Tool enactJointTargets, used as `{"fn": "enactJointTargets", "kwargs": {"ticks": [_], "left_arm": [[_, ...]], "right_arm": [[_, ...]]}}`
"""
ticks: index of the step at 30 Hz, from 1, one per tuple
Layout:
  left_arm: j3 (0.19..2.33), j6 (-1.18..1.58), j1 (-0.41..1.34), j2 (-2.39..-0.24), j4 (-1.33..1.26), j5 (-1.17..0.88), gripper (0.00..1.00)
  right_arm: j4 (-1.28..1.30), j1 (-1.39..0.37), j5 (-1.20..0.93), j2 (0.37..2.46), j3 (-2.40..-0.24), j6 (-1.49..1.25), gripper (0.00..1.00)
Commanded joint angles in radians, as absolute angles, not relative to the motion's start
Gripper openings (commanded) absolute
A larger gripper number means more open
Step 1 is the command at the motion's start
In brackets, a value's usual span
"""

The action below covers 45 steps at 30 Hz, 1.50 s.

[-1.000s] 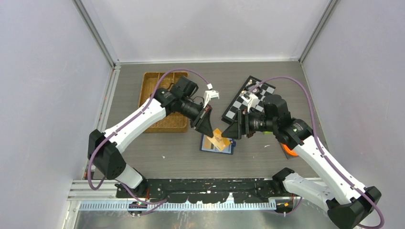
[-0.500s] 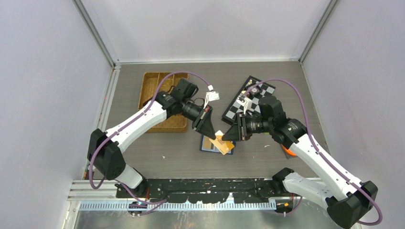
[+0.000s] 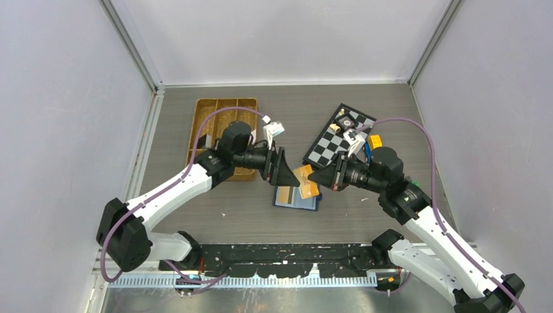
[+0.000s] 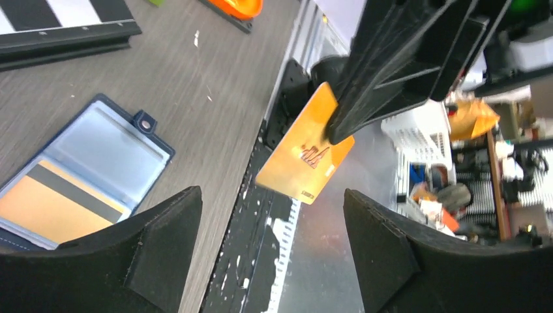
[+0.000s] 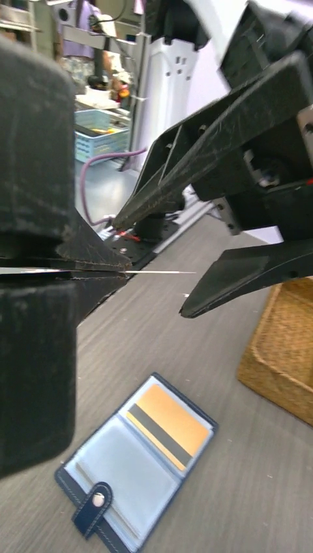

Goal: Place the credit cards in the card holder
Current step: Pick up the credit card from the storage box, then insert the credit card into the card holder.

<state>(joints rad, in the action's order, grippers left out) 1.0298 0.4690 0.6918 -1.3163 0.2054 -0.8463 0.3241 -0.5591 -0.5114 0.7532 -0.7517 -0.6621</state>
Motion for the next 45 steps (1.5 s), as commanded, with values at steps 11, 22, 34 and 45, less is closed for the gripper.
{"fn": "enactJointTargets", "kwargs": {"ticks": [11,22,34,45], "left_arm": [[0.731,1.139,0.705,-1.306,-0.724,-0.678,0.42],[0.73,1.127,0.705,-1.318,-0.644,-0.688,0.0],[0.959,0.647,0.703,-1.349,0.261,-0.465,0.0],[0.957,0.629,0.704,-1.518,0.235,-0.512,0.0]], "right_arm": [[-0.049,-0.561,-0.376,0.653,-0.638,-0.853,0.01],[0.234,-0.561,-0.177,0.645,-0.689,-0.776,0.29],[0.554,-0.573,0.113,0.785,-0.68,-0.768,0.75],[0.367,-0.652,0.106,1.042,-0.614,-0.834,0.77]]}}
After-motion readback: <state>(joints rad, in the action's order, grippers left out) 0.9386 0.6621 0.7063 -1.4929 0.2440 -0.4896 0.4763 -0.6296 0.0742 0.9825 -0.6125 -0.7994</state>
